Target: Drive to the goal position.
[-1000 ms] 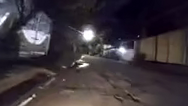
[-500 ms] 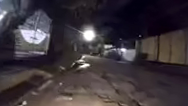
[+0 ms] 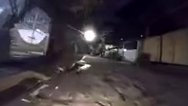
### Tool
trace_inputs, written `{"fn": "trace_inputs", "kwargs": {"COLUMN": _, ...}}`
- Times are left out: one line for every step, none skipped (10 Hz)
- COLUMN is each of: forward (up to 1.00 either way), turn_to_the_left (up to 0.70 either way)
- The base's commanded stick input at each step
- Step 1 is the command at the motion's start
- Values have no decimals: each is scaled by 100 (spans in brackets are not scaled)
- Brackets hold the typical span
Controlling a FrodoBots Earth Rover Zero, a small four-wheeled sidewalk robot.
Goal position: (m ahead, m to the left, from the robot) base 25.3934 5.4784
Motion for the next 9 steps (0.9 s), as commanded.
{"fn": "trace_inputs", "kwargs": {"forward": 50, "turn_to_the_left": 0}}
{"fn": "trace_inputs", "kwargs": {"forward": 50, "turn_to_the_left": 0}}
{"fn": "trace_inputs", "kwargs": {"forward": 50, "turn_to_the_left": 0}}
{"fn": "trace_inputs", "kwargs": {"forward": 50, "turn_to_the_left": 0}}
{"fn": "trace_inputs", "kwargs": {"forward": 50, "turn_to_the_left": 0}}
{"fn": "trace_inputs", "kwargs": {"forward": 50, "turn_to_the_left": 0}}
{"fn": "trace_inputs", "kwargs": {"forward": 50, "turn_to_the_left": 0}}
{"fn": "trace_inputs", "kwargs": {"forward": 50, "turn_to_the_left": 0}}
{"fn": "trace_inputs", "kwargs": {"forward": 50, "turn_to_the_left": 0}}
